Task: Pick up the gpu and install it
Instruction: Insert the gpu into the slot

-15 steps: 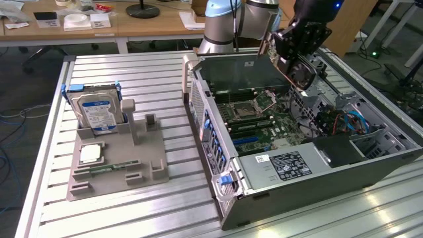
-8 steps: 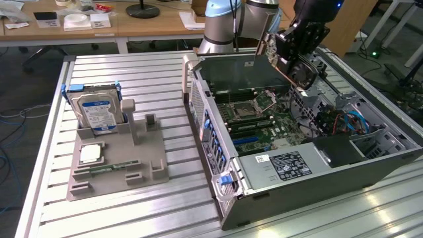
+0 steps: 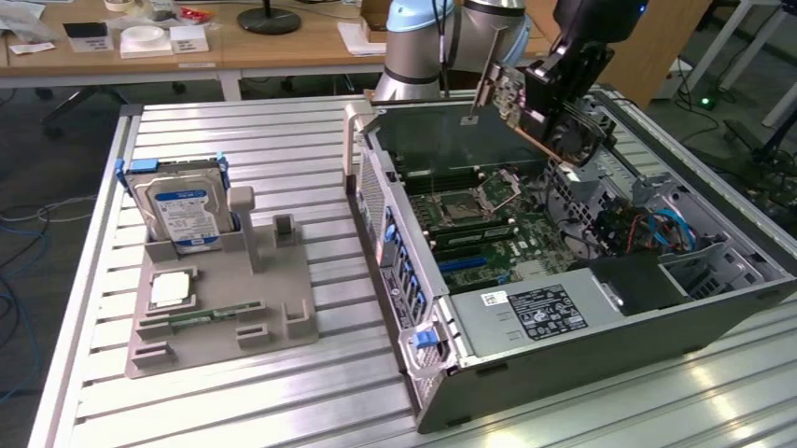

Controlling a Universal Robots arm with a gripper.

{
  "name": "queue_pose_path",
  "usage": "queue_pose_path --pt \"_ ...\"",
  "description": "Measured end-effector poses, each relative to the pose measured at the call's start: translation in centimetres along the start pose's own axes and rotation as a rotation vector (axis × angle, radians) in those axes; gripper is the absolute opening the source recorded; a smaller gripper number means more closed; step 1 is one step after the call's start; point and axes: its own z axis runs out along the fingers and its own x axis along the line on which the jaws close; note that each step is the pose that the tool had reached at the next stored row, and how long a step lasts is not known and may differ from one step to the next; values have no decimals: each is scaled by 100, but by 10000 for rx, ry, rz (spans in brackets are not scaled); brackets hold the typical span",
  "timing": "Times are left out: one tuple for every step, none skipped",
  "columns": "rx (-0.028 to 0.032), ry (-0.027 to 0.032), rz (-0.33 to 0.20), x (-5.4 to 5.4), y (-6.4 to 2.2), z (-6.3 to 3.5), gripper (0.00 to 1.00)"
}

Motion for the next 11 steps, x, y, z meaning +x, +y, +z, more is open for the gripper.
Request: queue_pose_path --pt "0 4 -141 0 0 0 28" --pt "-1 9 -284 0 0 0 28" --pt "-2 14 -443 0 0 0 28" --pt "-2 20 -611 0 0 0 28" --pt "-3 25 -762 0 0 0 28" --pt "-4 30 -922 0 0 0 28" --pt "-3 35 -1087 0 0 0 28" --pt "-4 41 -1256 0 0 0 28" --pt "-5 47 -1423 0 0 0 28" --pt "-5 52 -1593 0 0 0 28" --pt "-6 58 -1771 0 0 0 28"
